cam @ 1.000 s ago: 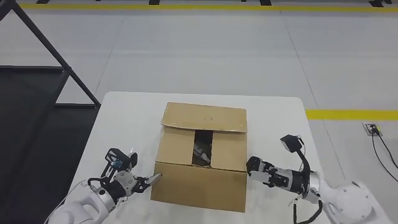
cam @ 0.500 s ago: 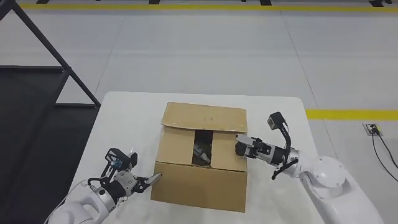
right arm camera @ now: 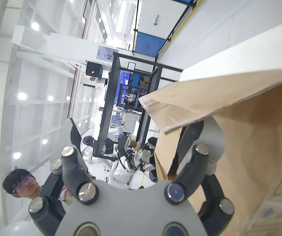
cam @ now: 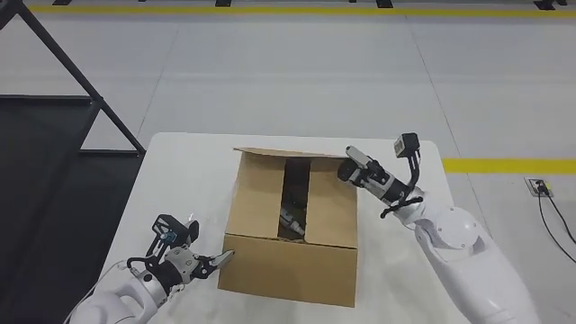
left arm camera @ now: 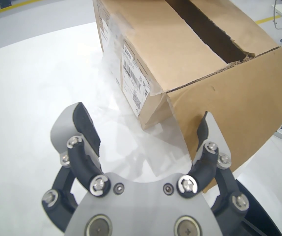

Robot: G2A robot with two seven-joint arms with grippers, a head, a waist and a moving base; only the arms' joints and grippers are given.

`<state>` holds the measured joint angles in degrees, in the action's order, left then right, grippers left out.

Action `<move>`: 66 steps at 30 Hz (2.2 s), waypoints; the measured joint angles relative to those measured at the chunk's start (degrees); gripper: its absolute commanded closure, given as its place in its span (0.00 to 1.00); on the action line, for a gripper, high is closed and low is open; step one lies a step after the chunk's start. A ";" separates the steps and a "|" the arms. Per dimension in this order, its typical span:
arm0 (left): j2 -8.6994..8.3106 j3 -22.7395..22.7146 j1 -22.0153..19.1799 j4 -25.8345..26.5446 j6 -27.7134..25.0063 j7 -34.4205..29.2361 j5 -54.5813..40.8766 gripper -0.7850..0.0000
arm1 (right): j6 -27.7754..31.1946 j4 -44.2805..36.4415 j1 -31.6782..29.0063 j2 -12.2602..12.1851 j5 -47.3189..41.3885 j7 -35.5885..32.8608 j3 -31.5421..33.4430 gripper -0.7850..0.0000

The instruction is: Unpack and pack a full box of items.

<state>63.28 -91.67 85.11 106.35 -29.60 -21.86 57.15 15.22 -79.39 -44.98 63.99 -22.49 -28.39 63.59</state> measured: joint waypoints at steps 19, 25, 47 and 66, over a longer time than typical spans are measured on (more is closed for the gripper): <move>0.00 0.00 0.00 0.00 0.00 0.00 0.00 0.00 | -2.48 2.47 4.82 2.35 1.09 11.26 -3.60 0.00; 0.00 0.00 0.00 0.00 0.00 0.00 0.00 0.00 | -7.02 12.94 13.38 5.51 5.03 19.32 -9.52 0.00; 0.00 0.00 0.00 0.00 0.00 0.00 0.00 0.00 | -6.98 33.36 25.01 12.44 4.87 14.62 -15.42 0.00; -0.19 -6.64 -1.05 -7.47 -1.32 2.89 -27.90 0.00 | -7.91 13.60 12.96 8.72 2.45 -7.53 -6.66 0.00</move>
<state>63.09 -98.30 84.06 98.88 -30.93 -18.97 29.25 7.32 -65.79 -32.02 72.70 -20.04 -35.92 56.93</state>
